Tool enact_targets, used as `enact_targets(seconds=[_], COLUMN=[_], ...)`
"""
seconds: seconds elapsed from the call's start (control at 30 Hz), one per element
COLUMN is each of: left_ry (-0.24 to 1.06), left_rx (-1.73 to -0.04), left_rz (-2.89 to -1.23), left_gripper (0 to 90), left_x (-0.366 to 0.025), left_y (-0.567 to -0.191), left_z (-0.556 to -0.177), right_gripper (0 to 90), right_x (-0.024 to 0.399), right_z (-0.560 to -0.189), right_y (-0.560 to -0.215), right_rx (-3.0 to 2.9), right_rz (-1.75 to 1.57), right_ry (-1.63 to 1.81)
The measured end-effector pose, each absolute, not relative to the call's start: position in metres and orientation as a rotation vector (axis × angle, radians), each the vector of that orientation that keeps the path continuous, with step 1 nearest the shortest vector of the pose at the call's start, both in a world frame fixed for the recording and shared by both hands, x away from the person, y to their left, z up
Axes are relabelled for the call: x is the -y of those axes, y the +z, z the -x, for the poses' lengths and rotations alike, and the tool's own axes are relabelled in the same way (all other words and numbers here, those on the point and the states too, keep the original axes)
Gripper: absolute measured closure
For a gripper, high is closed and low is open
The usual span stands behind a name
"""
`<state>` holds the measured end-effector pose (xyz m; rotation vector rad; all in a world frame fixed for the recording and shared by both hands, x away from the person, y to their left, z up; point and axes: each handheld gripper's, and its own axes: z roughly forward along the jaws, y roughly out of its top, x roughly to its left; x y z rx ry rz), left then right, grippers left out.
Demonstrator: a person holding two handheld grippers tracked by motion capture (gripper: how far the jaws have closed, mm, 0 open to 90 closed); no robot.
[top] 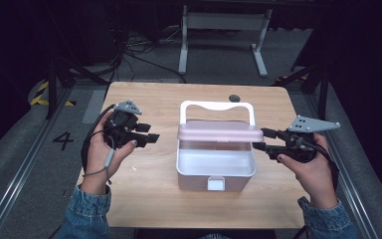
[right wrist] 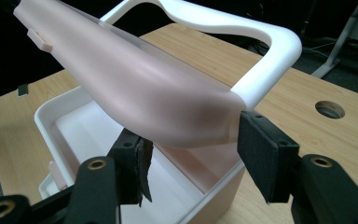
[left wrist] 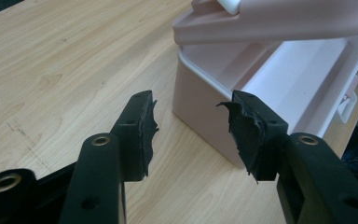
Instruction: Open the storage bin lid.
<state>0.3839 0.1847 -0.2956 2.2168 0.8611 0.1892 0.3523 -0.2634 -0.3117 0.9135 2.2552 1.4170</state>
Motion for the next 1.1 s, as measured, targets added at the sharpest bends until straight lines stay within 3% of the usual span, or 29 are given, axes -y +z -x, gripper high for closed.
enact_targets(seconds=[0.77, 1.1], left_ry=[0.268, 0.317], left_rx=[-0.682, -0.591], left_rz=[-2.227, -2.080], left_gripper=[50.4, 52.3], left_x=[-0.155, -0.135], left_y=[-0.307, -0.319], left_z=[-0.370, -0.376], right_gripper=[49.2, 49.6], right_x=[0.261, 0.260], right_z=[-0.362, -0.368], right_y=[-0.307, -0.305], right_rx=[-2.214, -2.200], right_rz=[-0.930, -0.955], right_ry=[1.454, 1.465])
